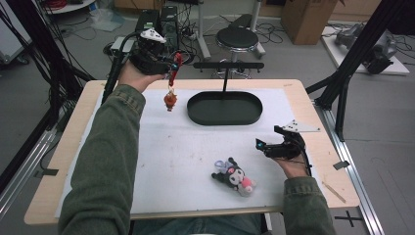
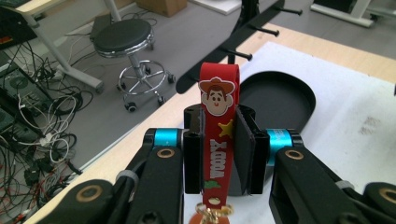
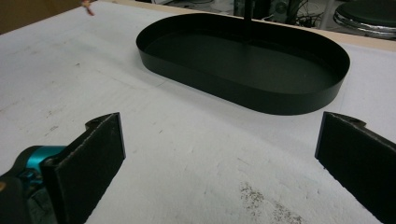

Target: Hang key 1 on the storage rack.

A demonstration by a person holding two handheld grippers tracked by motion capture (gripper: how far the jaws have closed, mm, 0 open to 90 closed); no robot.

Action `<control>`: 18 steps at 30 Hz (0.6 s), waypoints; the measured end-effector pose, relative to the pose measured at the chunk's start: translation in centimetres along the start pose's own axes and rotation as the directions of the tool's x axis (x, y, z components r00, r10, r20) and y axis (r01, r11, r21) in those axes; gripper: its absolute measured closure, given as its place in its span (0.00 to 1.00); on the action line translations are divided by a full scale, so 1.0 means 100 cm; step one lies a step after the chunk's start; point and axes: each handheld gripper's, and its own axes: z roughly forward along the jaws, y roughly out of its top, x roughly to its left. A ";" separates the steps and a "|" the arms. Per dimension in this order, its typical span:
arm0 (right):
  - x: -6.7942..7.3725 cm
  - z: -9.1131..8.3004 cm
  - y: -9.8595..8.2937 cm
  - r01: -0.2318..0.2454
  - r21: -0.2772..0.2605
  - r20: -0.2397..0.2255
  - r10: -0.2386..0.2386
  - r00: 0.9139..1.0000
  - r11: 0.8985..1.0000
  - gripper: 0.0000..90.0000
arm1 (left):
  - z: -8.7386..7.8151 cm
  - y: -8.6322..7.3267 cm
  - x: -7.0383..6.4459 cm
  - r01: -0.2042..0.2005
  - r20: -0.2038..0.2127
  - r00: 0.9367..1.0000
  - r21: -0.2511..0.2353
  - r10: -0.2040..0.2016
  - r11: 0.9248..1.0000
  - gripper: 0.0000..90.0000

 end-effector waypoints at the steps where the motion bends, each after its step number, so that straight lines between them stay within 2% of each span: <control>1: 0.000 0.000 0.000 0.000 0.000 0.000 0.000 1.000 1.000 0.00 | 0.001 0.001 0.001 -0.002 -0.009 1.000 0.003 0.002 1.000 0.83; 4: 0.000 0.000 0.000 0.005 -0.003 -0.001 -0.005 1.000 1.000 0.00 | 0.009 0.007 0.000 -0.004 -0.020 1.000 -0.006 0.004 1.000 0.83; 9: -0.002 0.002 0.000 0.000 -0.015 0.003 0.000 1.000 1.000 0.00 | 0.024 0.025 -0.009 -0.017 -0.002 1.000 -0.025 0.017 1.000 0.83; 11: -0.002 0.002 0.000 -0.002 -0.016 0.001 0.002 1.000 1.000 0.00 | 0.034 0.035 -0.014 -0.041 -0.005 0.999 -0.010 0.041 0.999 0.83; 18: -0.001 0.002 0.000 0.003 -0.016 -0.001 -0.003 1.000 1.000 0.00 | 0.052 0.046 -0.016 -0.040 -0.005 0.999 -0.013 0.040 0.999 0.83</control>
